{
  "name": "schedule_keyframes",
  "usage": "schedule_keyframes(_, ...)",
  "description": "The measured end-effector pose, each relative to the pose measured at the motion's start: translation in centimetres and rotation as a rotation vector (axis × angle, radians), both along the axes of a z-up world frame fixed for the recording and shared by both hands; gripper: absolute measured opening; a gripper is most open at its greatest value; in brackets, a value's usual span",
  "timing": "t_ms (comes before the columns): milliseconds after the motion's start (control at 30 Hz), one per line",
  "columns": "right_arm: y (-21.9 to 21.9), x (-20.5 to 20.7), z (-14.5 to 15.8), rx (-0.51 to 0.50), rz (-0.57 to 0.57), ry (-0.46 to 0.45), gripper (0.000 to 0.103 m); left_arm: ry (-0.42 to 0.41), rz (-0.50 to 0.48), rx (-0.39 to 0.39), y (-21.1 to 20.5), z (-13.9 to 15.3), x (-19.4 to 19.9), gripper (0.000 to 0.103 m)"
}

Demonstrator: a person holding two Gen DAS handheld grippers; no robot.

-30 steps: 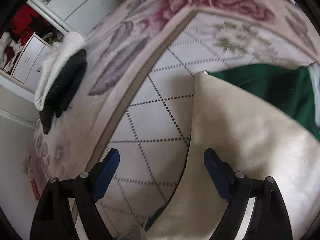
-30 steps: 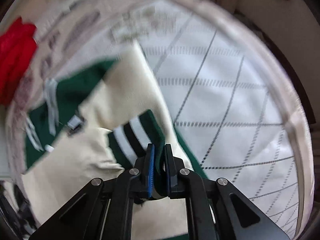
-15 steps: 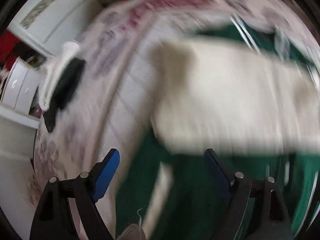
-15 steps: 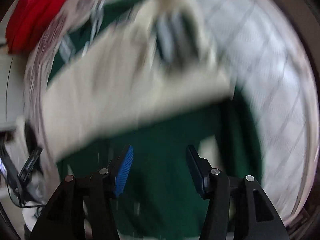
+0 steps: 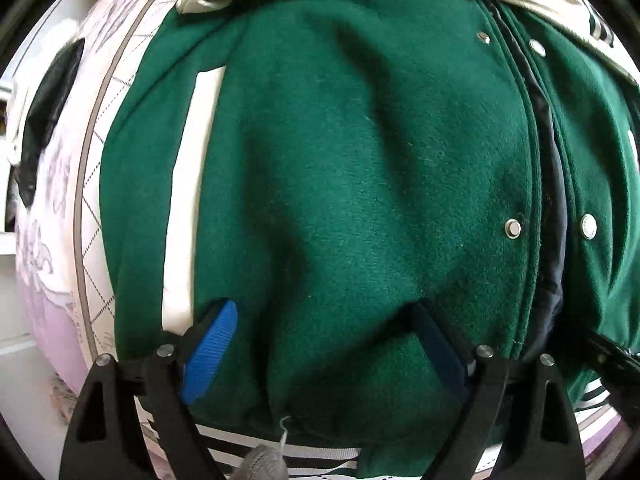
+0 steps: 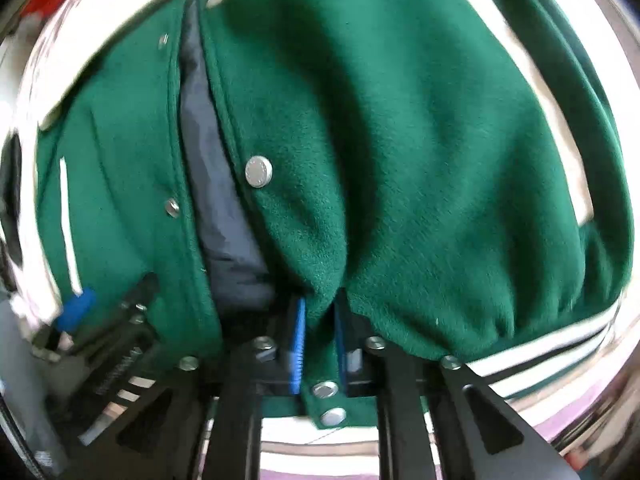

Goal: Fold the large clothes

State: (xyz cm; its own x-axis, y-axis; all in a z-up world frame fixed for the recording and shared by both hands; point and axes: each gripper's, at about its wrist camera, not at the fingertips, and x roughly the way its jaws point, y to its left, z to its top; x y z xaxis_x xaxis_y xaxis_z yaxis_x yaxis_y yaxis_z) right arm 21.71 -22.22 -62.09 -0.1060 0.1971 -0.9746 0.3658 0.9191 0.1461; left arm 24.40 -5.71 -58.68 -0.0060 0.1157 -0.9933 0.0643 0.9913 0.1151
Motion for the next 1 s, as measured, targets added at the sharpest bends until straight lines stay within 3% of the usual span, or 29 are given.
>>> schedule_keyframes(67,0.1,-0.3,1.5,0.054,-0.064,-0.016,0.01,-0.005,0.002,-0.013,1.0,0.1,-0.1,0.09)
schedule_keyframes(167,2.2,-0.7,3.5,0.094,-0.02,-0.047,0.009,-0.014,0.007,-0.012,2.4,0.0,-0.9,0.09)
schedule_keyframes(300,5.2,0.3,0.7,0.071,0.124,0.047,0.013,-0.003,0.019,-0.035,4.1,0.1,-1.4,0.09)
schedule_keyframes(367,4.7,0.7,-0.3,0.162,0.082,0.1,0.033,-0.007,0.019,-0.042,4.9,0.8,-1.2,0.09)
schedule_keyframes(433,3.1,0.6,0.8,0.284,0.007,0.083,0.053,-0.028,0.025,-0.062,5.4,2.0,-0.9,0.09)
schedule_keyframes(467,1.9,0.3,1.9,0.295,-0.03,0.055,0.061,-0.042,0.029,-0.074,5.3,2.6,-0.9,0.09)
schedule_keyframes(600,-3.7,-1.4,5.2,0.176,-0.148,-0.049,0.062,-0.078,0.018,-0.123,3.2,4.0,-0.6,0.09)
schedule_keyframes(700,-7.3,-3.0,3.8,0.043,-0.205,-0.033,0.062,-0.07,-0.017,-0.148,0.5,3.3,-0.7,0.09)
schedule_keyframes(733,-7.8,-3.3,3.1,0.021,-0.221,-0.028,0.057,-0.072,-0.036,-0.146,-0.6,2.9,-0.9,0.09)
schedule_keyframes(767,-8.2,-3.5,2.0,0.007,-0.224,-0.014,0.044,-0.07,-0.068,-0.13,-1.8,2.1,-1.1,0.09)
schedule_keyframes(800,-8.2,-3.6,0.7,-0.005,-0.217,0.014,0.039,-0.065,-0.096,-0.108,-2.8,1.4,-1.3,0.09)
schedule_keyframes(900,-7.7,-3.4,-0.2,-0.041,-0.177,0.031,0.039,-0.037,-0.158,-0.035,-4.5,-1.3,-1.8,0.09)
schedule_keyframes(1000,-6.1,-1.0,1.5,-0.042,-0.1,0.055,0.04,-0.046,-0.159,-0.055,-4.6,-1.6,-1.9,0.091)
